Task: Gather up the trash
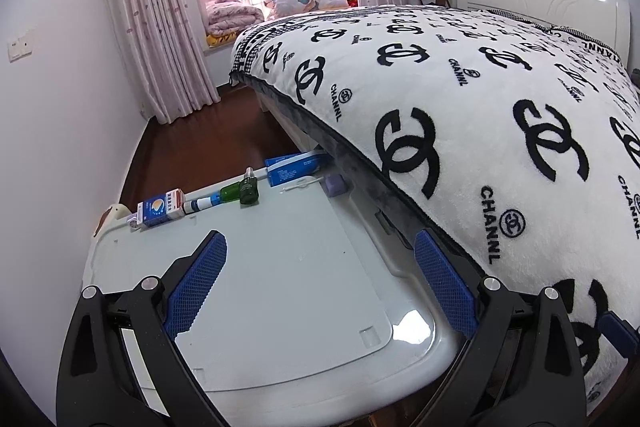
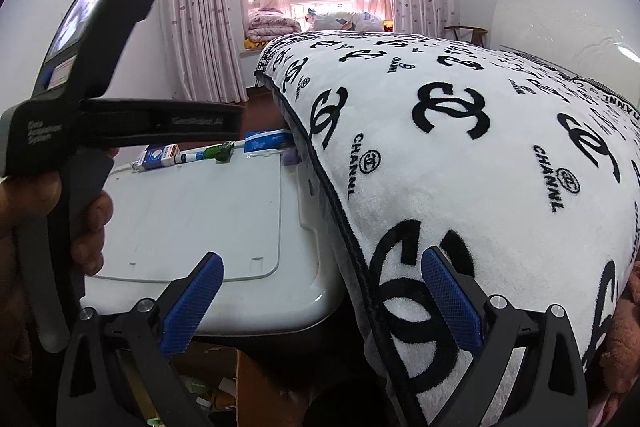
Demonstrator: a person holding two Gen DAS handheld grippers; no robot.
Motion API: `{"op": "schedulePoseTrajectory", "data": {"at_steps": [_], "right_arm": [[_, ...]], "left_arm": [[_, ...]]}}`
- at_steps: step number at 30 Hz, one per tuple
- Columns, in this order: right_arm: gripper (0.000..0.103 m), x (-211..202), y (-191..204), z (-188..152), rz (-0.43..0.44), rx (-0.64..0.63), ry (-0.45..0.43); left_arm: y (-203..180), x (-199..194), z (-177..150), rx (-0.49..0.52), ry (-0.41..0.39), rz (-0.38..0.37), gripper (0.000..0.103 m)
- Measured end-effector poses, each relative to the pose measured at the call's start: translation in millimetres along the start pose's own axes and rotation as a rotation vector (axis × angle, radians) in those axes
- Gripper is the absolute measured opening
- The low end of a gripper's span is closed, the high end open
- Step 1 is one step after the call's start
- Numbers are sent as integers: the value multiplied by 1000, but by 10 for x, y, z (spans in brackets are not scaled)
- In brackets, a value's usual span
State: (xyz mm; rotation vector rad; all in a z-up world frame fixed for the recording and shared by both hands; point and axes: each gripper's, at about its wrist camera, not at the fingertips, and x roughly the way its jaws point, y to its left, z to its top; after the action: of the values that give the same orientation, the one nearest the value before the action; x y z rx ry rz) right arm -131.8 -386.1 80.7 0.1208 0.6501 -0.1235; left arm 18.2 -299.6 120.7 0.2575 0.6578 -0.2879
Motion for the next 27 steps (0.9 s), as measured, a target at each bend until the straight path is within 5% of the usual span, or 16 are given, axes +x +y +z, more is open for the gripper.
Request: {"op": "schedulePoseTrajectory", "data": {"at_steps": [12, 27], "right_arm": [[98, -14, -5, -13, 8, -9, -4], [98, -31, 14, 27, -16, -17, -17]], "left_arm": [[-158, 6, 179, 97, -103, 151, 94], [-134, -28, 142, 32, -75, 80, 94]]}}
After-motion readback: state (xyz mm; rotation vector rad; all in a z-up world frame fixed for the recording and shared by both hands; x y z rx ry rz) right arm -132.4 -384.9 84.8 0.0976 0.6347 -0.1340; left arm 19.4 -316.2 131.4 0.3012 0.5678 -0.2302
